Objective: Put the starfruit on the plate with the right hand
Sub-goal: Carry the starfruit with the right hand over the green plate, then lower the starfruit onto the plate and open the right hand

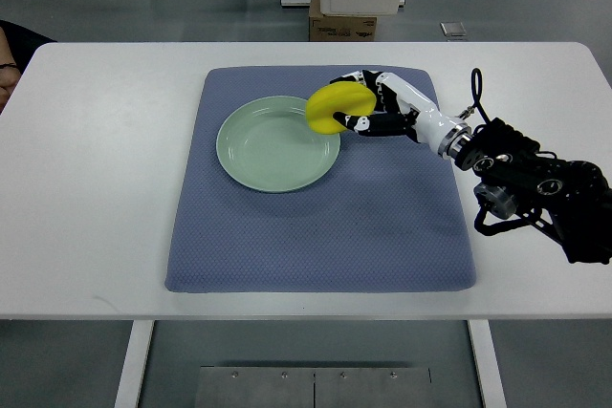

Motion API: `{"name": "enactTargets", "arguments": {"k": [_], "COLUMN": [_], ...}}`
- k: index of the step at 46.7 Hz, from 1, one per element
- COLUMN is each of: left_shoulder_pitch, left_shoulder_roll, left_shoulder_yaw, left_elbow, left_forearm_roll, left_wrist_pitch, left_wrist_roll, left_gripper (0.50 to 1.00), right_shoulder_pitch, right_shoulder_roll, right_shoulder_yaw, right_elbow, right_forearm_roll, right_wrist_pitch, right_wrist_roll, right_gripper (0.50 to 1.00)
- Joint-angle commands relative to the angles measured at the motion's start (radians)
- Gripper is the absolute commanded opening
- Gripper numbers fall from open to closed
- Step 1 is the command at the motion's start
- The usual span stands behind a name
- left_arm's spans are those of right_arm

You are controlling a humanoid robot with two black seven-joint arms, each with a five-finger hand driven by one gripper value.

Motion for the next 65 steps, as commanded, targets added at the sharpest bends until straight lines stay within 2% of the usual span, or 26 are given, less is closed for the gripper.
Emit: {"name": "enactTargets", "arguments": {"k": [1,10,19,23,33,39,43,55,65], "left_shoulder_pitch": [0.000,0.000,0.000,0.000,0.000,0.000,0.000,0.000,0.000], "left_shoulder_roll": [0.000,0.000,0.000,0.000,0.000,0.000,0.000,0.000,0.000], "left_shoulder_yaw": [0.000,0.000,0.000,0.000,0.000,0.000,0.000,0.000,0.000], "left_elbow": [0.000,-0.001,0.000,0.000,0.000,-0.001,-0.001,-0.001,0.000], "left_forearm_roll": [0.000,0.000,0.000,0.000,0.000,0.000,0.000,0.000,0.000], "left_wrist_pitch": [0.000,0.000,0.000,0.000,0.000,0.000,0.000,0.000,0.000], "left_wrist_roll": [0.000,0.001,0.000,0.000,0.000,0.000,0.000,0.000,0.001], "left_gripper": [1.000,1.000,1.000,1.000,1.000,1.000,1.000,1.000,1.000], "right_shoulder_pitch": [-0.001,-0.006,-0.006,-0.007,-0.009,-0.012,-0.015,-0.018,-0.019], "right_shoulder_roll": [0.023,0.091,0.169,0.174,0.174,0.174,0.174,0.174,0.174], "right_shoulder_yaw": [0.016,0.043,0.042,0.042,0.042,0.043,0.045,0.045,0.045], "right_elbow": [-0.001,-0.012,-0.082,-0.107,-0.142,-0.142,-0.142,-0.144,-0.144], "right_forearm_roll": [-0.001,-0.001,-0.001,-0.001,-0.001,0.000,0.000,0.002,0.006], "right_wrist_pitch": [-0.002,-0.007,-0.007,-0.007,-0.007,-0.008,-0.011,-0.019,-0.022], "right_wrist_roll": [-0.021,-0.052,-0.067,-0.077,-0.087,-0.104,-0.113,-0.113,-0.113], "right_gripper": [0.500,0.500,0.500,0.500,0.615,0.734,0.778,0.830,0.849]}}
